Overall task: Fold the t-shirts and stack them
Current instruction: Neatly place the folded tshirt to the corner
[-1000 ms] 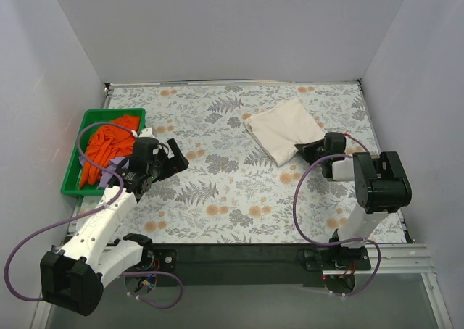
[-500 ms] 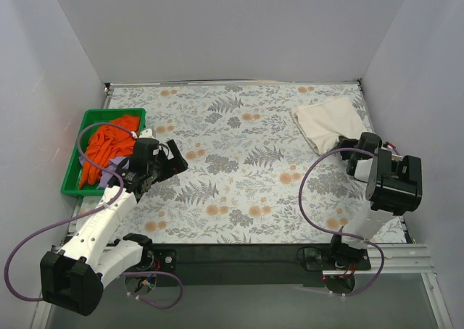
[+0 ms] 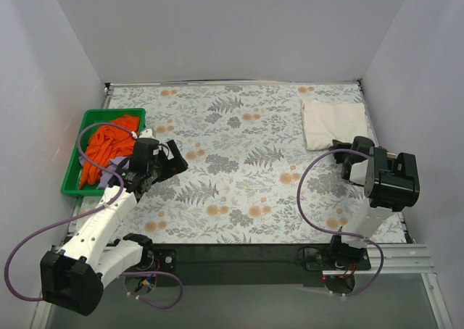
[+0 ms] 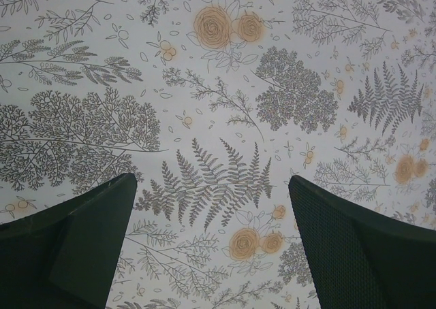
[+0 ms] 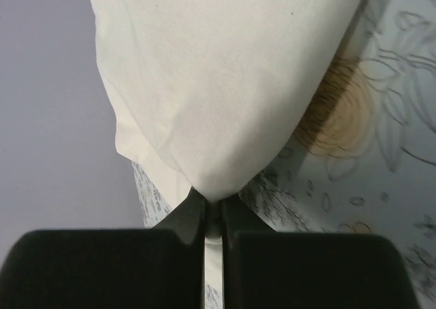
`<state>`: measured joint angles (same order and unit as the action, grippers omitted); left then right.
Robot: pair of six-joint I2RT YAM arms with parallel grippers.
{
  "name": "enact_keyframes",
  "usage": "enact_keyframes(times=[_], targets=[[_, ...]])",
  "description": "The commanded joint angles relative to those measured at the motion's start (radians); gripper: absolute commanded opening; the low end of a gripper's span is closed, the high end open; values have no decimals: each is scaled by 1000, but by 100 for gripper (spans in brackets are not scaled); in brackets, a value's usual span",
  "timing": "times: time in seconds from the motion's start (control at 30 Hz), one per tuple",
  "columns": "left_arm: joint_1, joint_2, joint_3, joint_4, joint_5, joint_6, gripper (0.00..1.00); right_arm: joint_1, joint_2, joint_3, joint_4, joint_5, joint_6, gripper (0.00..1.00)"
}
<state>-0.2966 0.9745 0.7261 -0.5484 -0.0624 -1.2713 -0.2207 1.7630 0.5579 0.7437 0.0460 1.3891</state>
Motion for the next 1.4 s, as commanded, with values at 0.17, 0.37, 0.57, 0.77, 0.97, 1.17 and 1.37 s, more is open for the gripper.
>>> enact_keyframes(times=[0.17, 0.37, 0.57, 0.77, 0.97, 1.17, 1.37], targets=[[-1, -8, 13, -18, -10, 6, 87, 7, 182, 264, 75, -23, 8, 1], [-1, -7, 21, -22, -14, 6, 87, 11, 257, 361, 74, -83, 11, 10], [-1, -28, 30, -18, -25, -2, 88, 6, 160, 255, 69, -121, -5, 75], [-1, -78, 70, -51, -76, 4, 93, -38, -78, 84, -68, -228, -146, 87], [-1, -160, 148, -120, -227, -10, 98, -163, -460, 13, -483, -325, -417, 89], [-1, -267, 151, -110, -350, -17, 98, -120, -652, 243, -926, -271, -726, 97], [-1, -365, 134, -97, -384, -7, 98, 4, -761, 460, -1113, -123, -948, 98]])
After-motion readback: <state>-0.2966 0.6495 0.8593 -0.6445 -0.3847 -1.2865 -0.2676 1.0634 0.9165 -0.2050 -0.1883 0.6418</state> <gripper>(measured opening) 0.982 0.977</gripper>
